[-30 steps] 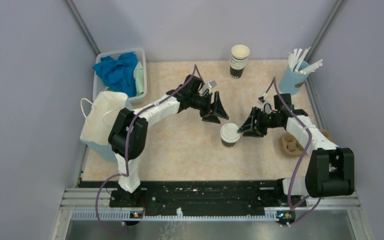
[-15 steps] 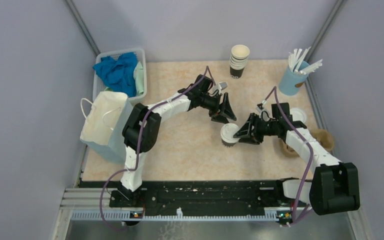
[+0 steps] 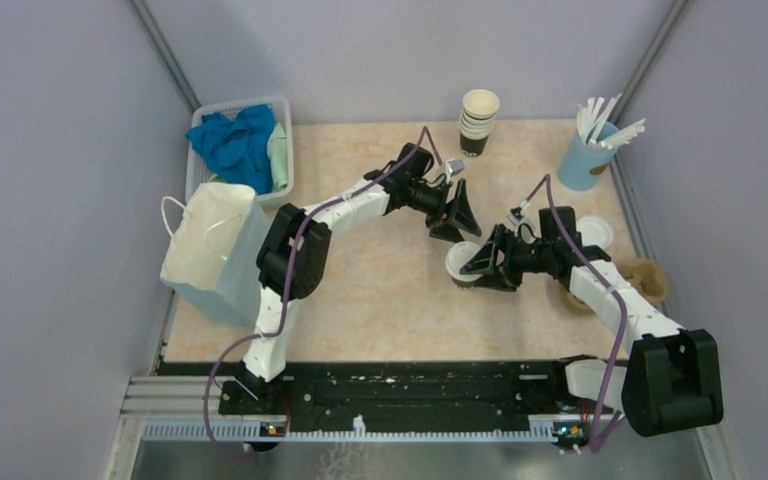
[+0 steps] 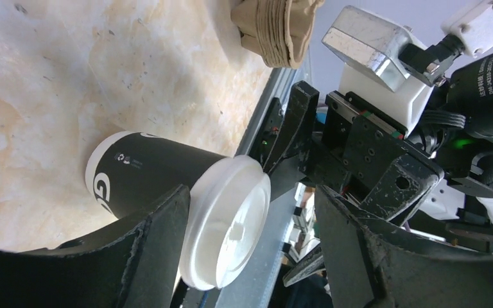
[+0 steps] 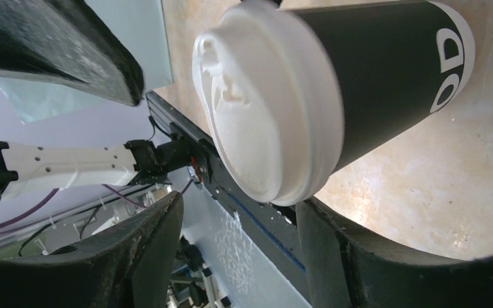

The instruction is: Pack the takeout coffee

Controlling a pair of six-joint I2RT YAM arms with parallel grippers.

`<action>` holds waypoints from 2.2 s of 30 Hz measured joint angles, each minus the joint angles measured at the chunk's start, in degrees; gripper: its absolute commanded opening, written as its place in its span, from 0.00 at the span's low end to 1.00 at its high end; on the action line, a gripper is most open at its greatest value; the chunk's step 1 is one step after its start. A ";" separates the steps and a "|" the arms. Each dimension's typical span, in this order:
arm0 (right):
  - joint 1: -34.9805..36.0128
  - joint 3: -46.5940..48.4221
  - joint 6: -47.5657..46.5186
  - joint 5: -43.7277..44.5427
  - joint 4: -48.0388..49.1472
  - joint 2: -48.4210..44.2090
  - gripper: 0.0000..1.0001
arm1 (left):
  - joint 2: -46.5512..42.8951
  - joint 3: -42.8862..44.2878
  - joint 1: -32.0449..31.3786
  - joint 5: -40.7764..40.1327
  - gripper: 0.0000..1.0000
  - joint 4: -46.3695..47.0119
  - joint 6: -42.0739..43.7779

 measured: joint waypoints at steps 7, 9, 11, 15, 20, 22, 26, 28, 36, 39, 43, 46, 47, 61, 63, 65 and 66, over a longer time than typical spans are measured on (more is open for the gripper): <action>-4.48 0.02 -0.81 1.46 -2.56 -1.62 0.72 | 0.66 5.88 0.55 -3.69 0.94 -7.87 4.98; -6.29 0.37 -2.34 1.81 -4.72 -1.77 0.73 | 0.66 6.95 0.83 -4.96 0.94 -10.16 6.25; -7.28 1.22 -4.17 2.60 -7.45 -1.77 0.73 | 0.26 7.10 1.20 -6.75 0.91 -12.22 7.61; -8.22 3.28 -6.93 3.91 -10.29 -1.75 0.71 | -3.91 1.64 1.70 -10.75 0.82 -14.36 8.55; -10.95 7.34 -8.98 3.65 -10.12 2.01 0.69 | -15.82 -13.81 2.10 -11.74 0.66 -13.31 5.07; -11.80 9.64 -9.68 3.19 -9.35 5.46 0.59 | -19.52 -18.10 1.84 -11.56 0.63 -12.33 3.48; -12.24 12.90 -10.71 -0.44 -5.66 13.07 0.53 | -21.88 -21.55 0.61 -9.94 0.58 -9.60 0.92; -12.31 13.31 -10.60 -2.14 -3.69 15.63 0.52 | -21.14 -21.81 -0.48 -8.96 0.55 -8.31 -0.02; -12.55 13.25 -10.49 -5.44 -0.28 17.57 0.44 | -17.97 -23.65 -3.61 -6.62 0.40 -2.97 -2.84; -12.55 13.18 -10.56 -5.84 0.74 17.57 0.45 | -16.11 -23.65 -3.41 -6.10 0.40 -1.55 -3.52; -12.55 13.07 -10.56 -5.88 1.60 17.57 0.45 | -14.43 -23.65 -3.28 -5.70 0.41 -0.92 -4.09; -12.55 13.03 -10.62 -5.86 2.03 17.62 0.45 | -14.03 -23.65 -3.23 -5.66 0.43 -0.33 -4.81; -12.55 13.00 -10.62 -5.86 2.08 17.66 0.45 | -13.97 -23.65 -3.23 -5.57 0.45 0.02 -4.98; -12.57 10.91 -9.86 -5.18 3.13 18.97 0.34 | -10.95 -20.65 -3.10 -5.05 0.45 0.68 -5.16; -12.70 10.16 -8.85 -5.14 3.89 18.23 0.34 | -10.58 -20.02 -2.89 -4.68 0.45 0.00 -4.74; -12.87 9.33 -8.17 -4.59 4.22 16.98 0.34 | -10.43 -19.54 -2.71 -4.68 0.45 -0.74 -4.24; -12.87 8.81 -7.98 -4.26 4.00 16.15 0.34 | -10.36 -19.17 -2.51 -4.83 0.45 -1.46 -3.72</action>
